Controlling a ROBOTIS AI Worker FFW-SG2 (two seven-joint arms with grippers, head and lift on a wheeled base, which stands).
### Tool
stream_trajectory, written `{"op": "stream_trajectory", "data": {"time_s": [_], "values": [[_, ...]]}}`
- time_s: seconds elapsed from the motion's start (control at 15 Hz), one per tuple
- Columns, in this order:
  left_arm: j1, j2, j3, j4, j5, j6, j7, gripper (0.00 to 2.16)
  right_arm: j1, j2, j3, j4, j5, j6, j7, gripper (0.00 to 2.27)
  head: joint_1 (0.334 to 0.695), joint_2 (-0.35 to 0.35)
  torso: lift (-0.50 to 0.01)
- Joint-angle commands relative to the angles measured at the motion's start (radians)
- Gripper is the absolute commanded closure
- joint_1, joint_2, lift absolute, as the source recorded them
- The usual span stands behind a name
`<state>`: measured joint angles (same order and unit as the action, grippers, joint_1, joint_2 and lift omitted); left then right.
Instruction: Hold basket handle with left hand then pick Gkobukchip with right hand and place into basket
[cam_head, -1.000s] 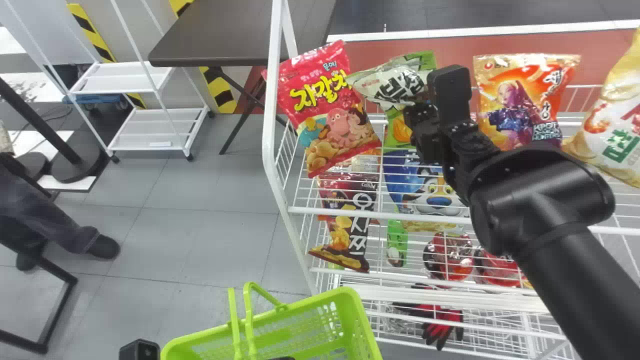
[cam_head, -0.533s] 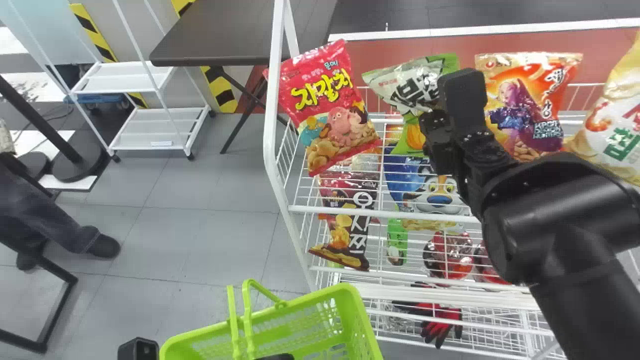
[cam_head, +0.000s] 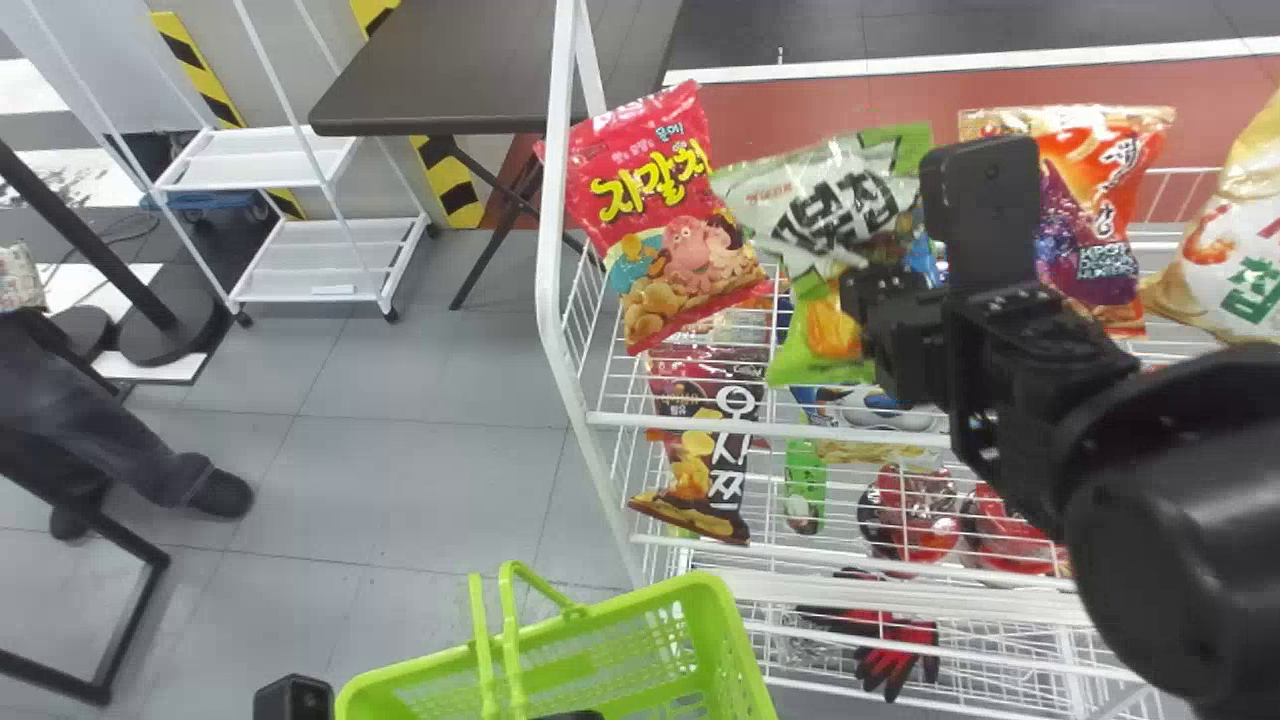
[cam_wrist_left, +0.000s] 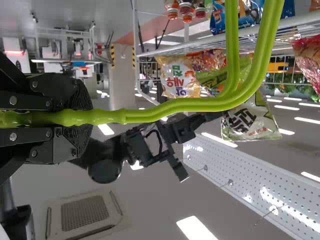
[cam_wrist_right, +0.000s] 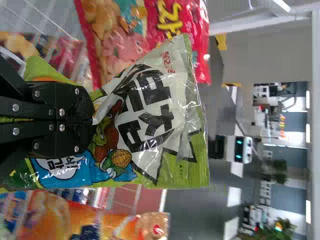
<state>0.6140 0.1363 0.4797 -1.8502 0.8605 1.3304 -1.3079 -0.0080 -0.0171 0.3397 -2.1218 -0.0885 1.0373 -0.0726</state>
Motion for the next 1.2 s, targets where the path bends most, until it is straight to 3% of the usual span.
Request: {"op": "stream_trajectory", "data": {"time_s": [0.0,0.33,0.53,0.73,1.0,1.07,1.13], "values": [[-0.002,0.000,-0.001,0.002,-0.001,0.000,0.002,2.15,0.049,-0.027,-0.033,-0.092,-0.126,0.113,0.004,2.24,0.695,0.221,0.000],[-0.004,0.000,-0.001,0.005,-0.001,-0.003,0.002,2.15,0.126,-0.034,-0.084,-0.167,-0.385,0.358,0.028,2.24,0.695,0.287,0.000],[-0.007,0.000,-0.003,0.009,-0.001,0.000,0.002,2.15,0.143,-0.032,-0.056,-0.173,-0.461,0.383,0.053,2.24,0.695,0.350,0.000],[-0.007,0.000,-0.003,0.013,0.000,0.000,-0.001,2.15,0.149,-0.032,-0.008,-0.161,-0.488,0.447,0.065,2.24,0.695,0.350,0.000],[-0.010,-0.001,-0.004,0.013,0.002,0.000,-0.004,2.15,0.151,-0.017,0.101,-0.018,-0.502,0.352,0.128,2.24,0.695,0.350,0.000],[-0.010,-0.001,-0.004,0.013,0.002,0.000,-0.004,2.15,0.145,-0.015,0.128,0.008,-0.491,0.355,0.126,2.16,0.695,0.350,0.000],[-0.010,0.000,-0.004,0.013,0.003,0.000,-0.007,2.15,0.143,-0.015,0.156,0.022,-0.456,0.355,0.120,1.77,0.695,0.350,0.000]]}}
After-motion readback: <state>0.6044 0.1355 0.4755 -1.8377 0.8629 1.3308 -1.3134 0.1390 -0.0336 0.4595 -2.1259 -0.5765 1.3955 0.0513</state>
